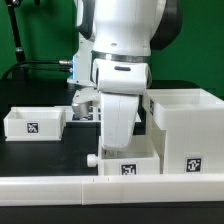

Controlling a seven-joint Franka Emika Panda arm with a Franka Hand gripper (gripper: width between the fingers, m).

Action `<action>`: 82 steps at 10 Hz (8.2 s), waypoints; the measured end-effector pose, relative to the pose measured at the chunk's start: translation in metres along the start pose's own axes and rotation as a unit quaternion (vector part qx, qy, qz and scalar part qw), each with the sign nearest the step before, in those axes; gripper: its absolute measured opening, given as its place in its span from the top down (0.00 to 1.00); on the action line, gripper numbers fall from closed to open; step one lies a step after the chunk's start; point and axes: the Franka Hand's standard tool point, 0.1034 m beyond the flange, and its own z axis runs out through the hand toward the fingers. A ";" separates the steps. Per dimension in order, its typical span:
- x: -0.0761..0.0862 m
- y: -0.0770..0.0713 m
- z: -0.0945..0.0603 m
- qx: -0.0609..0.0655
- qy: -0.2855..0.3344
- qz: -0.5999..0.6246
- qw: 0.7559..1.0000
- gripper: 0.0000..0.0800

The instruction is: Assemble drawer

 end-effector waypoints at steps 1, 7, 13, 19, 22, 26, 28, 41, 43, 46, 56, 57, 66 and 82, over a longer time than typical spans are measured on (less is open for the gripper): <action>0.001 0.000 0.000 0.000 -0.001 -0.008 1.000 0.95; -0.002 -0.001 0.000 0.013 -0.019 -0.032 0.999 0.94; 0.001 -0.002 -0.001 0.022 -0.023 -0.035 0.999 0.94; 0.003 -0.005 0.000 0.021 -0.021 -0.048 0.998 0.94; 0.009 -0.006 -0.001 0.017 -0.023 -0.069 0.997 0.94; 0.008 -0.005 -0.001 0.016 -0.023 -0.067 0.997 0.94; 0.011 -0.004 -0.002 0.021 -0.026 -0.051 0.998 0.94; -0.045 0.010 -0.059 0.052 -0.049 -0.103 0.992 0.19; -0.057 0.008 -0.055 0.061 -0.049 -0.098 0.992 0.19; -0.060 0.006 -0.051 0.066 -0.044 -0.108 0.991 0.19; -0.065 -0.007 -0.011 0.126 0.110 -0.093 0.982 0.19; -0.057 -0.006 -0.011 0.127 0.109 -0.085 0.982 0.19; -0.003 -0.009 -0.017 0.154 0.108 -0.008 0.982 0.19; 0.032 0.004 -0.015 0.162 0.101 0.052 0.980 0.19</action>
Offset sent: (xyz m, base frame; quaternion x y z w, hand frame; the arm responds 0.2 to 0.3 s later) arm -0.0050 0.0099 -0.0117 0.0316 -0.0657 -0.1169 0.9905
